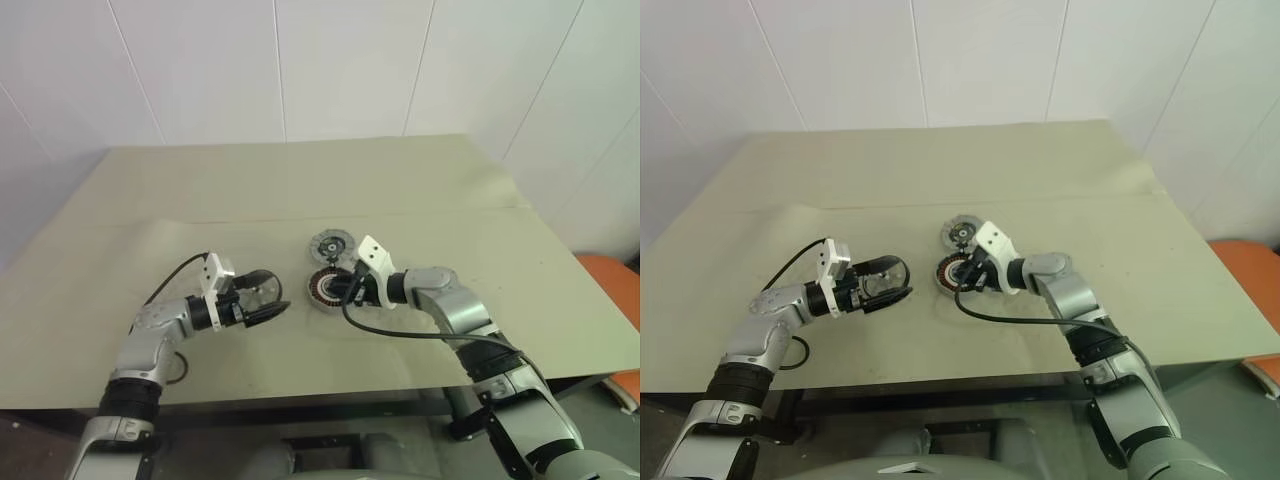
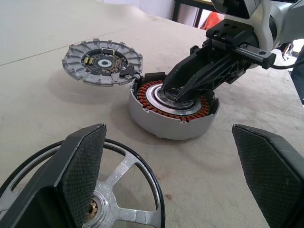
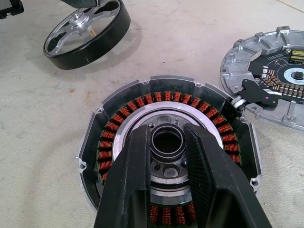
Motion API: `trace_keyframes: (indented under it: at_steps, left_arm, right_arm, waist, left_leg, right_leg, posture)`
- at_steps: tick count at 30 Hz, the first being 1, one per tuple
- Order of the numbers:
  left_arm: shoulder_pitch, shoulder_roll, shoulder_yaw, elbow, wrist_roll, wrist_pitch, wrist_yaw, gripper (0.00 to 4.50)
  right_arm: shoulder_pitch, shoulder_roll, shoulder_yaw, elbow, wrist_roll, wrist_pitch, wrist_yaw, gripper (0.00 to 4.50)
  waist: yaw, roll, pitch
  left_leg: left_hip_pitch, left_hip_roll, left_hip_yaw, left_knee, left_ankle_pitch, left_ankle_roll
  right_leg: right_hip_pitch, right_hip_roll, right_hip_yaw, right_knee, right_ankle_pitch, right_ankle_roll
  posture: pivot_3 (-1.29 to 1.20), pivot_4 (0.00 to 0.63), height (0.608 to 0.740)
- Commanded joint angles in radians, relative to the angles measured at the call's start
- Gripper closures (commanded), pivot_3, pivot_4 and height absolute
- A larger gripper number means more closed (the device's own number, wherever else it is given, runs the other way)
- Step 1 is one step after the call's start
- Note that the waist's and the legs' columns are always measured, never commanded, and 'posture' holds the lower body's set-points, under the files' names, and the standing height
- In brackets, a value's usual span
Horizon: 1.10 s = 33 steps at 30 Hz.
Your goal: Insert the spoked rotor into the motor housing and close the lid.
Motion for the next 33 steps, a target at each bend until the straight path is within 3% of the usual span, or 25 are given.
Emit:
trace_keyframes:
  at_steps: [1, 10, 15, 22, 26, 29, 33]
  left_arm:
    - [-0.019, 0.006, 0.002, -0.013, 0.007, -0.023, -0.004, 0.00]
    - [-0.020, 0.007, 0.006, -0.010, 0.008, -0.026, -0.003, 0.00]
    - [-0.021, 0.007, 0.006, -0.011, 0.009, -0.025, -0.002, 0.00]
    - [-0.029, 0.001, -0.001, -0.010, 0.011, -0.024, -0.003, 0.00]
    - [-0.029, -0.002, -0.002, -0.004, 0.014, -0.028, -0.004, 0.00]
    - [-0.028, -0.005, -0.002, -0.001, 0.017, -0.031, -0.004, 0.00]
    - [-0.024, -0.006, 0.000, -0.001, 0.018, -0.034, -0.004, 0.00]
  right_arm:
    - [0.017, 0.000, 0.019, 0.029, -0.014, 0.026, 0.000, 3.82]
    - [0.017, 0.003, 0.020, 0.030, -0.012, 0.026, 0.004, 3.82]
    - [0.025, -0.008, 0.018, -0.009, 0.011, 0.063, 0.034, 2.17]
    - [-0.023, 0.063, -0.182, -0.100, 0.250, 0.165, 0.062, 2.17]
    - [-0.037, 0.076, -0.182, -0.037, 0.193, 0.092, -0.020, 2.17]
    - [-0.034, 0.069, -0.140, 0.021, 0.116, 0.013, -0.069, 2.77]
    - [-0.026, 0.048, -0.068, 0.079, 0.010, -0.080, -0.099, 4.15]
  waist:
    - [0.000, 0.000, 0.000]
    - [0.000, 0.000, 0.000]
    - [0.000, 0.000, 0.000]
    - [-0.001, 0.001, 0.001]
    - [-0.001, 0.001, 0.001]
    - [-0.001, 0.001, 0.001]
    - [-0.001, 0.001, 0.001]
  left_leg:
    - [0.000, 0.000, 0.000, 0.000, 0.000, 0.000]
    - [0.000, 0.000, 0.000, 0.000, 0.000, 0.000]
    - [0.000, 0.000, 0.000, 0.000, 0.000, 0.000]
    - [-0.002, 0.000, 0.000, 0.000, 0.000, 0.000]
    - [-0.002, 0.000, 0.000, 0.000, 0.000, 0.000]
    - [-0.002, 0.000, 0.000, 0.000, 0.000, 0.000]
    - [-0.002, 0.000, 0.000, 0.000, 0.000, 0.000]
  right_leg:
    - [0.000, 0.000, 0.000, 0.000, 0.000, 0.000]
    - [0.000, 0.000, 0.000, 0.000, 0.000, 0.000]
    - [0.000, 0.000, 0.000, 0.000, 0.000, 0.000]
    - [-0.002, 0.000, 0.000, 0.000, 0.000, 0.000]
    - [-0.002, 0.000, 0.000, 0.000, 0.000, 0.000]
    - [-0.002, 0.000, 0.000, 0.000, 0.000, 0.000]
    - [-0.002, 0.000, 0.000, 0.000, 0.000, 0.000]
  posture:
    - [0.00, 0.000, 0.740]
    - [0.00, 0.000, 0.740]
    - [0.00, 0.000, 0.740]
    - [0.00, 0.000, 0.740]
    - [0.00, 0.000, 0.740]
    - [0.00, 0.000, 0.740]
    - [0.00, 0.000, 0.740]
